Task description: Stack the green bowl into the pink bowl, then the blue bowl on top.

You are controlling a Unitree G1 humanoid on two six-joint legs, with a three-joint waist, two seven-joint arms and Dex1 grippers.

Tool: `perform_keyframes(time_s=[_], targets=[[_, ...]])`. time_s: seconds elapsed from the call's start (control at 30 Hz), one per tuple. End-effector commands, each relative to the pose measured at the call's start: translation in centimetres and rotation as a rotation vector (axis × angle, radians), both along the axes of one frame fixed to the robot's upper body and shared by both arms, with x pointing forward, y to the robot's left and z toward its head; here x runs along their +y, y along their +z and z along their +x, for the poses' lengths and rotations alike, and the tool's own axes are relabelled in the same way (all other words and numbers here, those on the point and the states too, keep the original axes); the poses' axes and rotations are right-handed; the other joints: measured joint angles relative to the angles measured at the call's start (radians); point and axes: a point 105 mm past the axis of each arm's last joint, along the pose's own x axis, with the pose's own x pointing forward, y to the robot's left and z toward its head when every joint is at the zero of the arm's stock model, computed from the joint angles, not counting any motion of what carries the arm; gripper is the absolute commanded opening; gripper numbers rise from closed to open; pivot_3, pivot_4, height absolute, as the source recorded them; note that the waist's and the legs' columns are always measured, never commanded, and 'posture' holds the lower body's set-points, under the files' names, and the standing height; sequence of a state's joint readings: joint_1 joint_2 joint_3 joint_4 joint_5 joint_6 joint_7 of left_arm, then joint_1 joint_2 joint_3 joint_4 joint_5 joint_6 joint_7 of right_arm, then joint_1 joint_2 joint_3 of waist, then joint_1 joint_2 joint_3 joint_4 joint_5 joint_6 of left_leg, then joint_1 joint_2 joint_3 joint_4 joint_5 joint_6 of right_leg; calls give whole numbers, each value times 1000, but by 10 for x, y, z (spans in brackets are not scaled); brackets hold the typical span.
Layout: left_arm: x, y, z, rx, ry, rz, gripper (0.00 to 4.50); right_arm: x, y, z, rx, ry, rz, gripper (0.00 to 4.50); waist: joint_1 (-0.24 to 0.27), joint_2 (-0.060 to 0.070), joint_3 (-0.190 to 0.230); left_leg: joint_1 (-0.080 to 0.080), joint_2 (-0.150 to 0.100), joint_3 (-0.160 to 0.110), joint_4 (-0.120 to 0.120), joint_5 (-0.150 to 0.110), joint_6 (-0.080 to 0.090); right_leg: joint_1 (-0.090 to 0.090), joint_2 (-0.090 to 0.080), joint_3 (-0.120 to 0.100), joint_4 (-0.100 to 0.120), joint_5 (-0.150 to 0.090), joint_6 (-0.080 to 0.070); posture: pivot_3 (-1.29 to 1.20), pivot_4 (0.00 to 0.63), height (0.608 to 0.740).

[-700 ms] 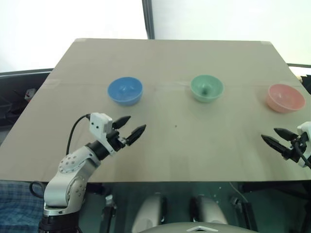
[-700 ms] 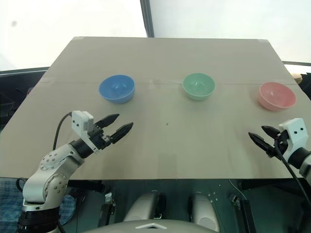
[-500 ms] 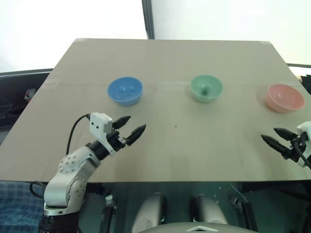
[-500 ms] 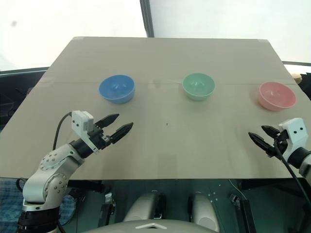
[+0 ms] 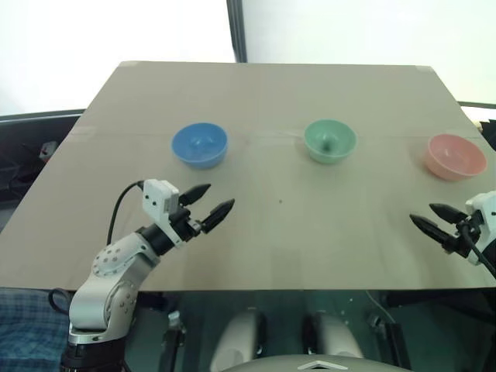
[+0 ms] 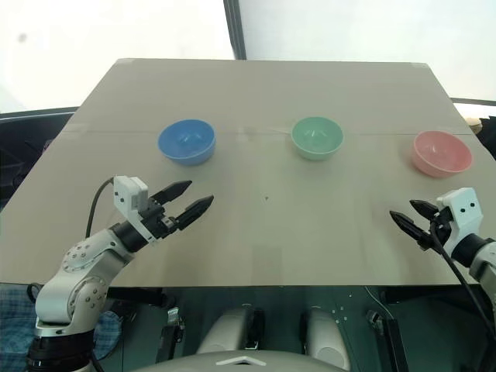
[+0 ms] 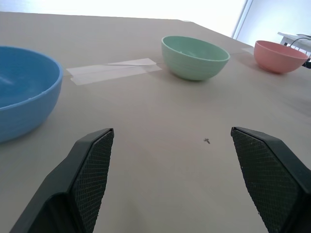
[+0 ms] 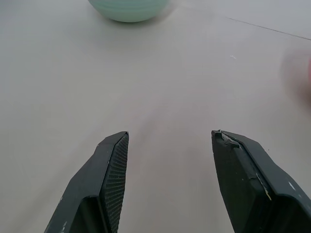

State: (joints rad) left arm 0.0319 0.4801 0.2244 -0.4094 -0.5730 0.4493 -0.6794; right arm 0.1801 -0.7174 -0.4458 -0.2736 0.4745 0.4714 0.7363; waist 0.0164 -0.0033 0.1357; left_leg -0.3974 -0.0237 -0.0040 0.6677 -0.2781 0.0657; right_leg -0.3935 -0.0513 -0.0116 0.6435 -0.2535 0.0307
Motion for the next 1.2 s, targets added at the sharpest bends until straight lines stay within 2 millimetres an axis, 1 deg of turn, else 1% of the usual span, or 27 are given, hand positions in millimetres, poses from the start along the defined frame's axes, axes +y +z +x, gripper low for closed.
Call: perform_keyframes(time_s=[0.03, 0.23, 0.33, 0.43, 0.57, 0.7, 0.87, 1.03, 1.2], targets=[[-4, 14, -2, -60, -30, 2, 4097, 1, 9, 2, -48, 8, -13, 2825, 0, 0, 0, 0, 0, 0, 0, 0, 0, 0, 0, 0, 0, 0, 0, 0, 150, 740], [-8, 14, -4, -58, -60, -1, 4097, -3, 6, 3, -46, -10, -35, 2825, 0, 0, 0, 0, 0, 0, 0, 0, 0, 0, 0, 0, 0, 0, 0, 0, 150, 740], [-13, 16, -7, -58, -105, -24, 4097, -12, 4, 6, -47, -47, -90, 2825, 0, 0, 0, 0, 0, 0, 0, 0, 0, 0, 0, 0, 0, 0, 0, 0, 150, 740], [-20, 23, -15, -69, -181, -79, 4097, -26, 2, 12, -51, -103, -176, 2825, -1, 0, 0, 0, 0, 0, 0, 1, -2, 0, 0, 0, 0, 0, 0, 0, 150, 740], [-31, 36, -29, -80, -311, -172, 4097, -46, 4, 22, -65, -179, -296, 2825, -1, 0, 0, 0, 0, 0, 1, 2, -4, 0, 0, 0, 0, 0, 0, 0, 150, 740], [-39, 45, -40, -95, -409, -223, 4097, -63, 19, 39, -105, -244, -413, 2825, -2, 1, 0, 0, 0, 0, 1, 2, -4, 1, 1, 0, 0, 0, 0, 0, 150, 740], [-43, 46, -40, -94, -446, -217, 4097, -66, 37, 62, -126, -200, -552, 2825, -3, 2, -1, 2, 0, 1, 1, 3, -4, 1, 2, 0, 1, 0, 0, 0, 150, 740], [-44, 44, -38, -91, -459, -198, 4097, -65, 35, 85, -72, -109, -627, 2825, -4, 1, -1, 2, 0, 2, 2, 3, -4, 2, 3, 0, 0, 0, 0, 0, 150, 740], [-47, 42, -38, -87, -478, -192, 4097, -71, 33, 105, -26, -102, -646, 2825, -2, 2, 0, 2, 0, 2, 2, 3, -4, 2, 3, 0, 0, 0, 0, 0, 150, 740]])
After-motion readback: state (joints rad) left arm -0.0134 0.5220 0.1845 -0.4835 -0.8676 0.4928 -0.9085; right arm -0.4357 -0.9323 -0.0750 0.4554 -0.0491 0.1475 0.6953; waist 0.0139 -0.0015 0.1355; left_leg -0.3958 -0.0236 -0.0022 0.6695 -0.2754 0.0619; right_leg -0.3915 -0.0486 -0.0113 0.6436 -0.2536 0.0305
